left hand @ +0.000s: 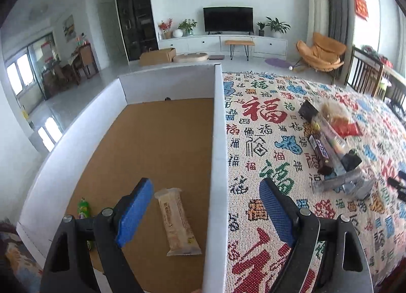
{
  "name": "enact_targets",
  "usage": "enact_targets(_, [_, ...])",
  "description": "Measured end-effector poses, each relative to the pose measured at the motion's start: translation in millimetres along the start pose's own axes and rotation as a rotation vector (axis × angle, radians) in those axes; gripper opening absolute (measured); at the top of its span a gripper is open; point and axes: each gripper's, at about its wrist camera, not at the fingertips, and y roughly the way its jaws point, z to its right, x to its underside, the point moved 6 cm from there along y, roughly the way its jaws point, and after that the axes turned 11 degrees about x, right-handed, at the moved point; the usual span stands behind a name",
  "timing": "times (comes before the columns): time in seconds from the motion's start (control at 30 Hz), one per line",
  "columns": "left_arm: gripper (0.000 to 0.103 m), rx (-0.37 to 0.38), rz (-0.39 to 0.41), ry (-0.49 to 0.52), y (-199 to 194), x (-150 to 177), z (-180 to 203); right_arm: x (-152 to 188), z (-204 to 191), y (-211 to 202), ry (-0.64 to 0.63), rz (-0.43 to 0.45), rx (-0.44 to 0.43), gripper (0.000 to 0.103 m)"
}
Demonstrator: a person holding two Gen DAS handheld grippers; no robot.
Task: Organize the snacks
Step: 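Release both snacks into the box and withdraw both grippers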
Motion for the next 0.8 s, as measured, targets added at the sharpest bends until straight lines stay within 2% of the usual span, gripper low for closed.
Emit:
enact_targets(0.13, [0.085, -0.030, -0.048, 0.034, -0.5, 17.0, 6.1, 14.4, 55.8, 18.2, 0.063, -0.018, 0.082, 0.075])
enact_targets(0.2, [0.086, -0.036, -0.053, 0.042, -1.9, 20.6, 6.6, 19.4, 69.7, 26.5, 0.110, -0.059, 0.063, 0.075])
enact_targets(0.27, [0.086, -0.057, -0.037, 0.048, -5.2, 19.6, 8.4, 18.9, 76.3, 28.3, 0.148, -0.058, 0.046, 0.075])
enact_targets(0.33, [0.086, -0.101, 0.032, 0.047, -18.3, 17.3, 9.9, 18.8, 76.4, 33.7, 0.143, -0.076, 0.065, 0.079])
enact_targets(0.43, [0.086, -0.158, 0.181, 0.072, -48.6, 9.8, 25.4, 20.9, 74.1, 36.8, 0.130, -0.078, 0.081, 0.084])
enact_targets(0.5, [0.088, -0.163, 0.267, 0.093, -67.3, 4.0, 46.0, 22.7, 75.6, 38.2, 0.143, -0.084, 0.075, 0.086])
enact_targets(0.57, [0.096, -0.103, 0.320, 0.103, -80.9, 0.8, 69.2, 22.9, 75.0, 38.7, 0.141, -0.083, 0.078, 0.086])
enact_targets(0.63, [0.101, -0.003, 0.329, 0.106, -84.7, 1.6, 94.2, 22.6, 75.3, 41.8, 0.141, -0.084, 0.080, 0.086])
enact_targets(0.7, [0.101, 0.111, 0.277, 0.115, -75.0, 7.9, 123.3, 23.0, 74.5, 41.8, 0.142, -0.085, 0.080, 0.087])
enact_targets(0.8, [0.101, 0.230, 0.165, 0.124, -49.3, 26.3, 154.0, 22.8, 74.7, 41.8, 0.143, -0.085, 0.080, 0.087])
